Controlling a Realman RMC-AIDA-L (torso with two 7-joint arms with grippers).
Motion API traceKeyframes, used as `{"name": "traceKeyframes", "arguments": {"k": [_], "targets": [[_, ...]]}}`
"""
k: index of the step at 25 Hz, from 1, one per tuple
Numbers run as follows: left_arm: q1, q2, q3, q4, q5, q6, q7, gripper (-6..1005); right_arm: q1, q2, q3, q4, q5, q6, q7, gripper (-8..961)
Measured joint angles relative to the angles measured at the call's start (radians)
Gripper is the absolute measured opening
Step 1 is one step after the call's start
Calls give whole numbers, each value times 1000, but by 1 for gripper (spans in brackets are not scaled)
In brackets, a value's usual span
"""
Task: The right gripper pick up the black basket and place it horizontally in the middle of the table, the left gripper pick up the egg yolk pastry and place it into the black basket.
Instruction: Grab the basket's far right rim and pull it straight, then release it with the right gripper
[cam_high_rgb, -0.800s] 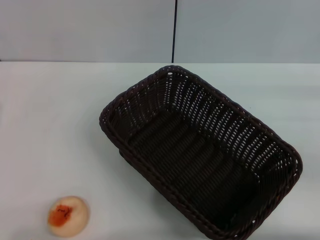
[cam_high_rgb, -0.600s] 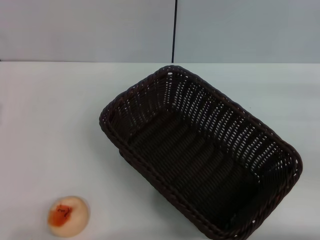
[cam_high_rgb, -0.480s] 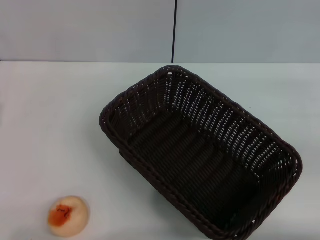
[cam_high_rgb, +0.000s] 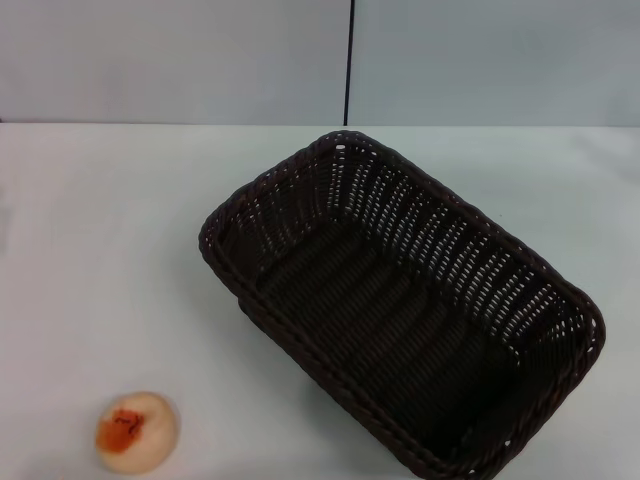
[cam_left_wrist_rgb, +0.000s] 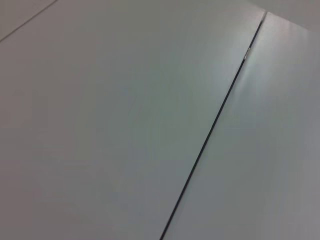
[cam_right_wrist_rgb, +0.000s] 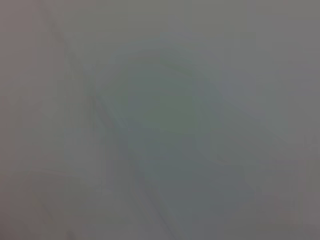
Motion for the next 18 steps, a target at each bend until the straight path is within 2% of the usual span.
{"name": "traceKeyframes", "arguments": {"k": [1,3,4,5,8,12,18], "targets": [[0,0,4,0,1,0,0,643,0,0,0,0,0,0,0,815],[1,0,9,1,1,1,1,643,59,-20,-2,-39,-153,-83,55,815],[2,-1,26,0,2,1,3,643,114,-34,-4,-59,-283,-153,96,815],[2,-1,26,0,2,1,3,643,114,-34,-4,-59,-283,-153,96,815],[4,-2,40,-2,3,1,3,643,177,-43,-32,-64,-408,-220,126,814],[9,-3,69,-1,5,2,2,642,201,-38,-180,-76,-435,-236,167,814],[11,-4,116,-1,13,7,8,641,199,-22,-272,-78,-445,-225,185,813]]}}
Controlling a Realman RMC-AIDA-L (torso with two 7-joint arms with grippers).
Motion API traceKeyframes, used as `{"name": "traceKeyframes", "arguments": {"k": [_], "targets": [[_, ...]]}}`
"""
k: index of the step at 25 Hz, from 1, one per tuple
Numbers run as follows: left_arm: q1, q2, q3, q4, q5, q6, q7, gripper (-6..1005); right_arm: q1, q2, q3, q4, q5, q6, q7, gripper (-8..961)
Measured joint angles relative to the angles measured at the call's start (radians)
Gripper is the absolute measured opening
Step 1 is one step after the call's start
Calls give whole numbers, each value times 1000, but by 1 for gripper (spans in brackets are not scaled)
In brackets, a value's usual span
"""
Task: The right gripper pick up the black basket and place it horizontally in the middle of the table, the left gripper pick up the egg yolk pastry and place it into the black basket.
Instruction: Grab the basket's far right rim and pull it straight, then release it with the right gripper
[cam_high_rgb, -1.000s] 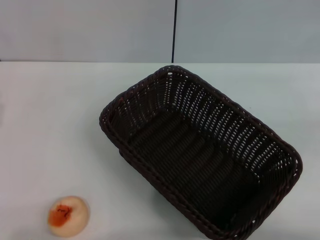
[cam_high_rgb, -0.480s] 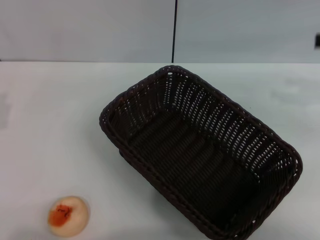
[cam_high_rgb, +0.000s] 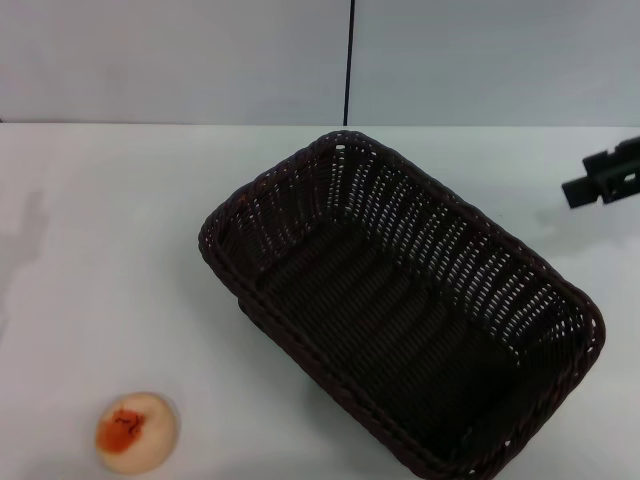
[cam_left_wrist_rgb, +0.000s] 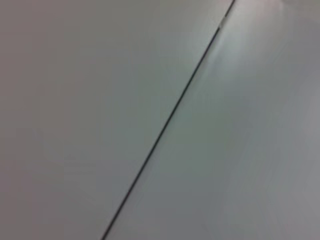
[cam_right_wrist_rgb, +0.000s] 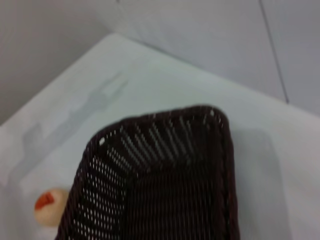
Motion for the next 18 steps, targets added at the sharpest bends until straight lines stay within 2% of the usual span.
{"name": "traceKeyframes", "arguments": {"k": [1,2,3,5,6,7,11,18], "targets": [[2,0,15,-1,1,1,0,641,-3,12,-22,1,-18,6,1,813],[2,0,15,-1,1,1,0,641,-3,12,-22,1,-18,6,1,813],[5,-2,36,-1,1,2,0,641,-4,23,-39,3,-38,13,1,813],[9,-3,50,0,1,2,0,641,-5,29,-48,4,-48,15,1,813],[9,-3,51,0,1,2,0,641,-5,42,-61,4,-68,21,1,813],[11,-3,53,0,1,2,0,641,-5,42,-61,4,-68,21,1,813],[19,-3,69,-4,1,4,0,640,0,68,-85,8,-125,41,1,812],[37,-3,75,-10,0,5,0,639,10,82,-117,38,-161,80,12,812]]}}
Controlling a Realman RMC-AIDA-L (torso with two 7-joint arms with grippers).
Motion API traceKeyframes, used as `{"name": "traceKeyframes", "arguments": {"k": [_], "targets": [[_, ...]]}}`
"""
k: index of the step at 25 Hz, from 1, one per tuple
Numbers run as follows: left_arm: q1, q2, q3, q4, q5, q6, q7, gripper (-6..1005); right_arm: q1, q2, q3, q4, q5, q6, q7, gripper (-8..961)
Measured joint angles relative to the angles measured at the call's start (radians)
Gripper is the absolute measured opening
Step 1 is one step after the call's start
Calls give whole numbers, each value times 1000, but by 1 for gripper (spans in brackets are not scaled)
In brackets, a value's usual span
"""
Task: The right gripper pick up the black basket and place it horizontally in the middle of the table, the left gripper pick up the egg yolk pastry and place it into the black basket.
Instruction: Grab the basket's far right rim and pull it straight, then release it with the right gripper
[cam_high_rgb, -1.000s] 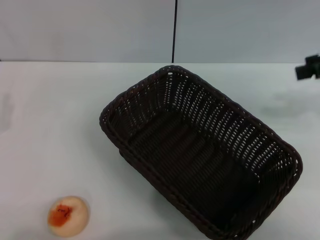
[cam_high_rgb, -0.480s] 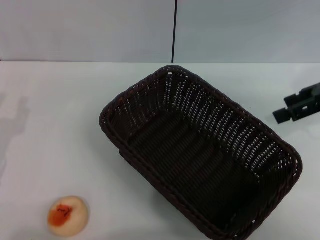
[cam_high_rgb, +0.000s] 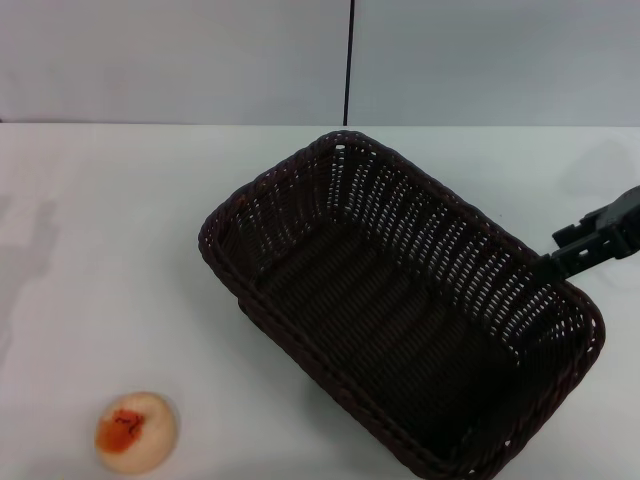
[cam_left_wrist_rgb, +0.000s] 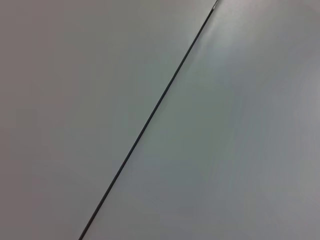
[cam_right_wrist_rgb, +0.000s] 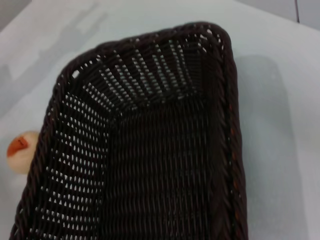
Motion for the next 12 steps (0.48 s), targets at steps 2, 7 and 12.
{"name": "traceKeyframes", "arguments": {"k": [2,7,12], "targets": [[3,0,0,0,0,0,0,639,7,0,-12,24,-2,13,1,812],[11,0,1,-2,0,1,0,638,27,2,-34,71,-3,40,1,811],[13,0,1,4,0,1,-1,638,31,11,-96,90,-4,64,-1,811]]}}
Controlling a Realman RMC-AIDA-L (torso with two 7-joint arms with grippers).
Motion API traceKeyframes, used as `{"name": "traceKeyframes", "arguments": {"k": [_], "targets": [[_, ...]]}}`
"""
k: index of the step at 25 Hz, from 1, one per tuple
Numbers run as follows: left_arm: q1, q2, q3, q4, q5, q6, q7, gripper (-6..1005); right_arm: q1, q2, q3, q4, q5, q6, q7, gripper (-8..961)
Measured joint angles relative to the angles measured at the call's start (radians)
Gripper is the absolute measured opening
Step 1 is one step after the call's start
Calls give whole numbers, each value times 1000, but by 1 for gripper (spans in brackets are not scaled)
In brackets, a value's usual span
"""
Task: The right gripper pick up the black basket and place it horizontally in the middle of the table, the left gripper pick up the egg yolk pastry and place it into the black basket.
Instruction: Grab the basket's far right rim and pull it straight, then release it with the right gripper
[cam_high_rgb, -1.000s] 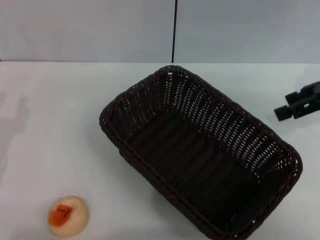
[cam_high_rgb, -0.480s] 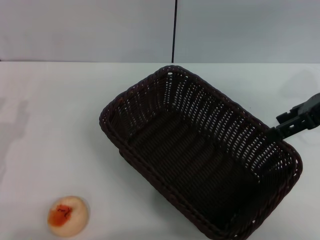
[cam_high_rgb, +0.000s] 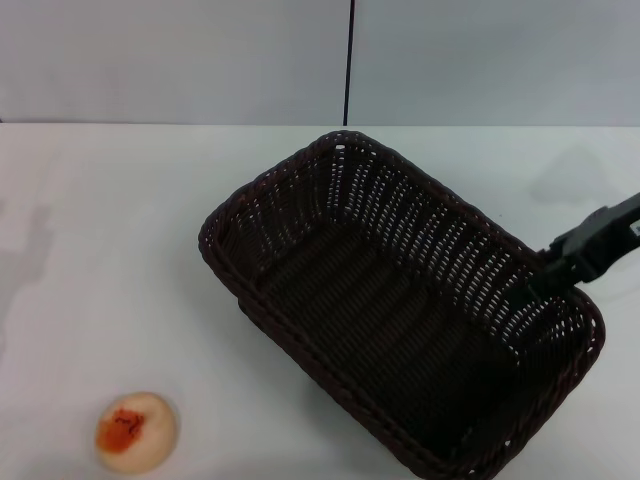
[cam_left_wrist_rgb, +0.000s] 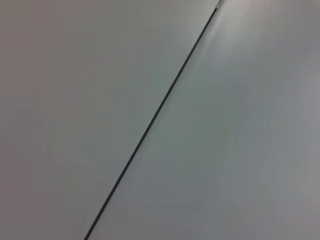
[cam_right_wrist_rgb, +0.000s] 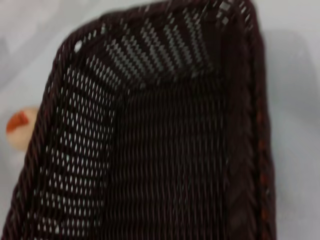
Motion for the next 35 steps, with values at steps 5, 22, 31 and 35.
{"name": "traceKeyframes", "arguments": {"k": [5,22,31,35], "targets": [[2,0,0,2,0,0,0,637,-5,5,-64,1,0,8,-16,810],[15,2,-4,-4,-2,8,-8,635,-27,15,-15,-39,34,8,-47,214],[14,2,-6,-5,-3,12,-8,634,-92,-26,18,-75,312,-20,-128,205],[10,2,-6,-6,-3,12,-8,633,-98,-33,21,-70,371,-40,-173,197]]}}
